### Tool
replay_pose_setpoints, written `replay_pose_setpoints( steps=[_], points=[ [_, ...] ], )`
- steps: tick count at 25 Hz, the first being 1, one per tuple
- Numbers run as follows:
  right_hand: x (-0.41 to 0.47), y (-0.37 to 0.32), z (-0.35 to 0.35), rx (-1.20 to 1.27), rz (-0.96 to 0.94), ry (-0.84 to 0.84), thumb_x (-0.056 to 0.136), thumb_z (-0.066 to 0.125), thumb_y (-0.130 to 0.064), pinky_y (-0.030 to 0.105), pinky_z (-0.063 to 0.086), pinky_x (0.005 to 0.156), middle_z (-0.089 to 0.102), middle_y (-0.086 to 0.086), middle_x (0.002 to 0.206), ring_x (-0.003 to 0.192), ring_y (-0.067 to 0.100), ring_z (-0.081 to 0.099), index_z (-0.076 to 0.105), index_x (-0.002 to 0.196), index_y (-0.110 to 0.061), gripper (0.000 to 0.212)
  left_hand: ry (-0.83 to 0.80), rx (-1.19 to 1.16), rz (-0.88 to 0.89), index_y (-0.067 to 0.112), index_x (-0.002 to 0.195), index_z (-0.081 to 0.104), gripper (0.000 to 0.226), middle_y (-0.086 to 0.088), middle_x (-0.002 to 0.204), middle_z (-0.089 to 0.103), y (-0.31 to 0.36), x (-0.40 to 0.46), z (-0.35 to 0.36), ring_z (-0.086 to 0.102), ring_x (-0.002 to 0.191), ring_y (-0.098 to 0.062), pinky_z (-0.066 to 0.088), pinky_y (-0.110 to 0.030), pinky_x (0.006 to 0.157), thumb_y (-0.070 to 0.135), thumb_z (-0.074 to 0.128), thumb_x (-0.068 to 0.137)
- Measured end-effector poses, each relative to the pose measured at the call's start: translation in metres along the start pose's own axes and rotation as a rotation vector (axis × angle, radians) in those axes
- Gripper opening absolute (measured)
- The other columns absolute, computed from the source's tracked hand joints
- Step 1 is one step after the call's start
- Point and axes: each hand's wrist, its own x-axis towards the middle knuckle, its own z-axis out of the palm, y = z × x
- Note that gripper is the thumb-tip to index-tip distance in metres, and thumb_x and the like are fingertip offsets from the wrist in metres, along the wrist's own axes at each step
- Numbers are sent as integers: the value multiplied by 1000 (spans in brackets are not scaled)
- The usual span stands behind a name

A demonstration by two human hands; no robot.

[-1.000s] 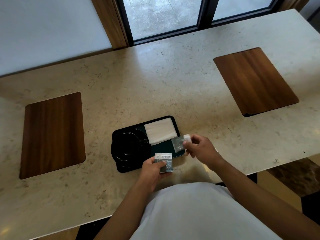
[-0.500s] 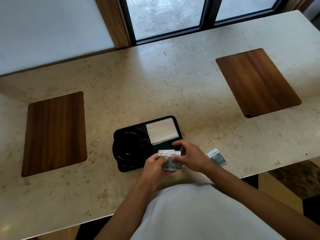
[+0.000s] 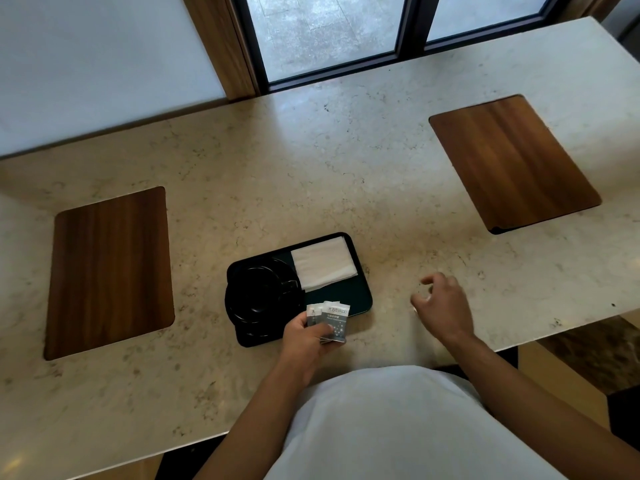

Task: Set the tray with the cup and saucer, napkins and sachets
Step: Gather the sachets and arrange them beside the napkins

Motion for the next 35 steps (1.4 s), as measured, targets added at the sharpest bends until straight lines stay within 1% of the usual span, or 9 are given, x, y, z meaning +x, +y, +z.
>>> replay_pose_setpoints(
  steps=[2, 5, 7, 11, 13, 17, 20, 29, 35],
  points=[
    [-5, 16, -5, -126, 71, -9, 84, 76, -41, 38, 48, 80, 55, 12, 123, 114, 30, 52, 56, 124, -15, 52, 7, -1, -2, 1, 113, 65, 32, -21, 107, 73, 0, 1, -1, 72, 95, -37, 62, -42, 68, -17, 60, 86],
    [-16, 32, 0, -199, 71, -80, 80, 81, -45, 42, 51, 82, 57, 12, 120, 113, 32, 53, 51, 123, -13, 61, 7, -5, -7, 2, 112, 66, 32, -21, 106, 73, 0, 2, 3, 73, 93, -36, 62, -38, 65, -17, 60, 87],
    [-16, 35, 1, -142, 63, -86, 79, 83, -39, 43, 53, 84, 63, 11, 114, 106, 32, 58, 52, 117, -12, 56, 9, -5, -13, 1, 113, 65, 32, -21, 105, 73, 1, 0, 4, 72, 93, -36, 62, -40, 65, -18, 59, 87],
    [-10, 32, 2, -96, 66, -174, 87, 73, -31, 38, 54, 74, 72, 8, 97, 85, 25, 64, 65, 95, -12, 22, 23, 5, -10, 2, 111, 65, 32, -20, 103, 73, 1, -1, 2, 72, 92, -35, 62, -39, 63, -19, 59, 86],
    [-9, 25, 5, -4, 34, -238, 93, 67, -29, 33, 51, 70, 75, 6, 97, 83, 20, 64, 71, 96, -14, 16, 24, 6, -9, 1, 112, 65, 33, -19, 103, 73, 1, -2, 2, 72, 91, -35, 62, -40, 64, -18, 59, 86],
    [-17, -12, 13, 332, -11, -387, 97, 67, -29, 23, 53, 67, 75, 1, 102, 88, 12, 70, 73, 112, -18, 20, 32, 6, -20, 2, 116, 64, 34, -20, 108, 72, 2, -3, 4, 72, 96, -37, 62, -41, 68, -17, 60, 87],
    [-26, -40, 17, 448, -140, -494, 95, 70, -31, 14, 54, 62, 76, -3, 106, 88, 5, 72, 71, 118, -21, 25, 34, -2, -20, 4, 114, 66, 33, -19, 104, 75, 2, -4, 4, 74, 96, -36, 62, -38, 68, -14, 63, 87],
    [-39, -67, 36, 433, -76, -506, 91, 76, -30, 21, 56, 55, 72, 3, 100, 84, 17, 73, 62, 107, -14, 27, 23, -59, -22, 2, 112, 67, 33, -23, 105, 75, 4, -4, 0, 75, 93, -37, 62, -42, 74, -14, 65, 84],
    [-42, -65, 38, 413, -79, -531, 93, 73, -32, 15, 51, 58, 72, 6, 109, 92, 16, 71, 65, 111, -14, 27, -27, -11, -10, 3, 115, 68, 33, -20, 103, 77, 4, -8, 4, 75, 93, -36, 63, -47, 81, -12, 66, 85]
  ],
)
